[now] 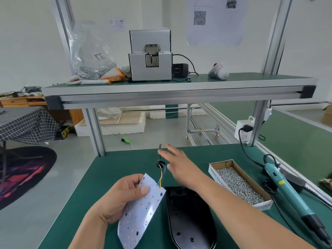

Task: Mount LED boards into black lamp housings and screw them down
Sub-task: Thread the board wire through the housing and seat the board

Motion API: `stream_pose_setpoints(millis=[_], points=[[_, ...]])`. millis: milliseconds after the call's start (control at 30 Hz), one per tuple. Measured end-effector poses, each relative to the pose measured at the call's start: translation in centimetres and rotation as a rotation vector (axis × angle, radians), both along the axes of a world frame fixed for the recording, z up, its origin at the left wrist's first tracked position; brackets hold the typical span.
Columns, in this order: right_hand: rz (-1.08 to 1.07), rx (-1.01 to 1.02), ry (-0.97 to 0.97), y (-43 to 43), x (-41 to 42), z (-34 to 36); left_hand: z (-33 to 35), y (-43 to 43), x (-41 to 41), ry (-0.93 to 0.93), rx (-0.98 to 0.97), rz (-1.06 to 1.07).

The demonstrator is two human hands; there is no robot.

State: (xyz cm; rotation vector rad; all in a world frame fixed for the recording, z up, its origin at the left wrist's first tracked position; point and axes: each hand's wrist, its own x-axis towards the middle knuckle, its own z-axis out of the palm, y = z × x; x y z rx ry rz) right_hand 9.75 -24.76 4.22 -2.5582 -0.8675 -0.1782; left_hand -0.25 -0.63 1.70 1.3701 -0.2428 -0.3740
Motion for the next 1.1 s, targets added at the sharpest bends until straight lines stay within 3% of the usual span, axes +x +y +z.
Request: stream_pose_setpoints(millis=[133,433,633,733,800,867,967,1100], points=[[0.068,-0.032,-0.01,0.2,-0.2,-0.6,0.5,-0.4,0.1,-0.024,-0.094,0.145],[0.088,0.268,0.094,0.5,-2.9,-0.7,-0.5,-1.3,1.2,0.095,-0.309,0.591],[0.158,0.327,0.07,2.3,-4.4,-0.3,-0.7,-2.1,1.3,0.261,-0.414,0.501],[0.167,0.277,0.003,3.0,-4.9,0.2,-0.2,-2.6,1.2,0.273,-0.537,0.431],[0.199,0.23,-0.006,2.7,-4.9,0.7,0.0,-2.4,1.3,0.246,-0.514,0.492],[0.211,0.056,-0.101,1.7,-4.2,1.2,0.0,-1.5,1.6,0.232,-0.486,0.603],[0.102,-0.143,-0.18,-1.5,-2.2,1.2,-0.1,1.4,1.7,0.225,-0.511,0.735],[-0.111,-0.176,-0.159,-6.9,0.3,-0.1,-0.2,4.0,1.2,0.243,-0.577,0.782]])
